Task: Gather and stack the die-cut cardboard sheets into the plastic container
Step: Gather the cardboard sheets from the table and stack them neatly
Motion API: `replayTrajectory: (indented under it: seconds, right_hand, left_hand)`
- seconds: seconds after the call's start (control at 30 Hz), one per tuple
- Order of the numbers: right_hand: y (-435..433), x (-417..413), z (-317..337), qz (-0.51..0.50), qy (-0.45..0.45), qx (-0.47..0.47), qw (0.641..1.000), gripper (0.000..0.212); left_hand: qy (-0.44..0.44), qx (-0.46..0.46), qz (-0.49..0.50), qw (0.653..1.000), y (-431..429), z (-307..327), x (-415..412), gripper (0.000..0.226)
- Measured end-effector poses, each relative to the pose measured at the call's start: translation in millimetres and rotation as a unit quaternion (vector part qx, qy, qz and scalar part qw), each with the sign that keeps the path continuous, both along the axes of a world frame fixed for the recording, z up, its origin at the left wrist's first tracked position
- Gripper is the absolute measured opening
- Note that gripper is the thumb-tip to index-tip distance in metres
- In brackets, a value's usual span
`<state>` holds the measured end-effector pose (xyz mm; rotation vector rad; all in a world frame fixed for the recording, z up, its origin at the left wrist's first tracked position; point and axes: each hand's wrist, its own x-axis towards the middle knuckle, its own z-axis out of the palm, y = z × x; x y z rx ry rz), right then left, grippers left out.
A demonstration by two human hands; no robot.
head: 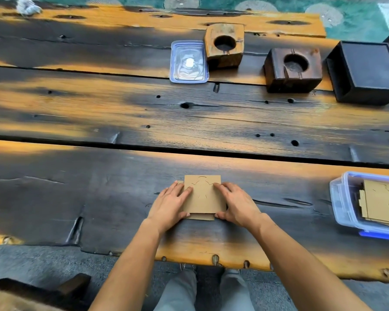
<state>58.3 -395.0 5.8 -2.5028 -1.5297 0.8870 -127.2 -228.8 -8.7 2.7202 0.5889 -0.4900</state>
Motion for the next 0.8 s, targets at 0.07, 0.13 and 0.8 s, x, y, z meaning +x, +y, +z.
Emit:
replayTrajectory:
  seconds: [0.07, 0.13, 0.8]
  right_hand:
    - [4.8, -5.1, -1.0, 0.001, 0.001, -0.003, 1.0, 0.101]
    - [8.8, -10.9, -2.5, 0.001, 0.0, -0.004, 1.0, 0.101]
    - [15.4, -36.5, -16.8, -0.015, -0.002, -0.011, 1.0, 0.096]
  left_hand:
    - [0.003, -0.003, 0.002, 1.0, 4.9, -1.2, -5.2, 0.086]
    - [0.007, -0.006, 0.003, 1.0, 10.0, -2.5, -9.8, 0.086]
    - [0.018, -0.028, 0.003, 0.999, 20.0, -8.2, -28.3, 0.086]
